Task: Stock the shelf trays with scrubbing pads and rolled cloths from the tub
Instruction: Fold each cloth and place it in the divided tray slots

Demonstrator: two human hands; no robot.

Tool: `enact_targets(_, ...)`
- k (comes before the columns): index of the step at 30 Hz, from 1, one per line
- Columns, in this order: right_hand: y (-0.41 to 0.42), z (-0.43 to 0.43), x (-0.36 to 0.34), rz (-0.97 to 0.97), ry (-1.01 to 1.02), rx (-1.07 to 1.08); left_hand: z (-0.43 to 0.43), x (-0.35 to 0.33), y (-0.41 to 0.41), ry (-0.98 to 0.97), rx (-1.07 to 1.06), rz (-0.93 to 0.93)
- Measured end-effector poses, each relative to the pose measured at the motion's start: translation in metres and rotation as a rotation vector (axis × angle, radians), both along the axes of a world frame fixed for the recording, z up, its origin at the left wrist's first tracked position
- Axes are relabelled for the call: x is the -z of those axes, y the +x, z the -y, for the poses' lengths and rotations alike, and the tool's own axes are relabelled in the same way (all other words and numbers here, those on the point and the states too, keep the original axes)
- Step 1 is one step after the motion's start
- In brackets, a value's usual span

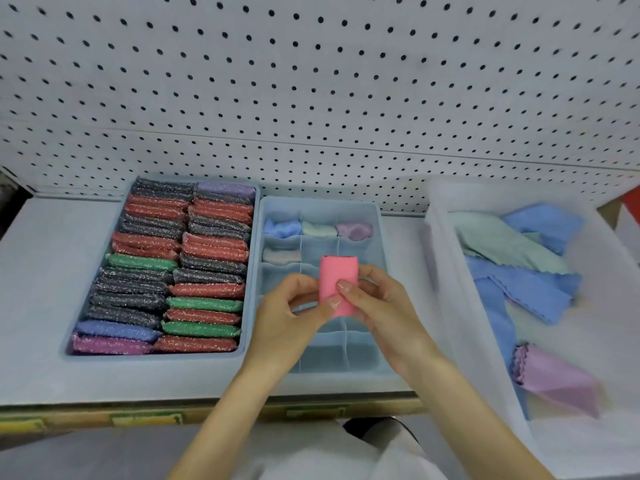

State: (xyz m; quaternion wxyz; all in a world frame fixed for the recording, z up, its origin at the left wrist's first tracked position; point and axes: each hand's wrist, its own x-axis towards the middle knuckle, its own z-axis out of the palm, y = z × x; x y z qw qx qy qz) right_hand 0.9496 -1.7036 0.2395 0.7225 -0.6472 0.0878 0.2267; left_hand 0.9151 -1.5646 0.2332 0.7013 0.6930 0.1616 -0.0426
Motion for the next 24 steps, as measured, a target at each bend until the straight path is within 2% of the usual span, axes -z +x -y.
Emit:
enact_targets(5,0.005,-0.001,0.0,-0.045,0.06,0.006,-0.006,0.007,0.009,-0.008,0.035,0.018)
enact_targets(13,0.011,0.001,0.001,-0.026,0.018,-0.073,-0.004,0.01,0.008,-0.169,0.004,0.001)
enact_targets(19,0.013,-0.002,0.006,-0.103,0.13,-0.083,-0.01,0.018,0.007,-0.4,-0.113,-0.139)
enact_targets(22,0.021,-0.004,0.009,-0.075,0.075,-0.14,-0.016,0.021,0.007,-0.253,-0.087,-0.076)
enact_targets(24,0.038,-0.004,0.013,0.067,-0.135,-0.13,-0.029,0.021,0.008,-0.053,-0.126,0.035)
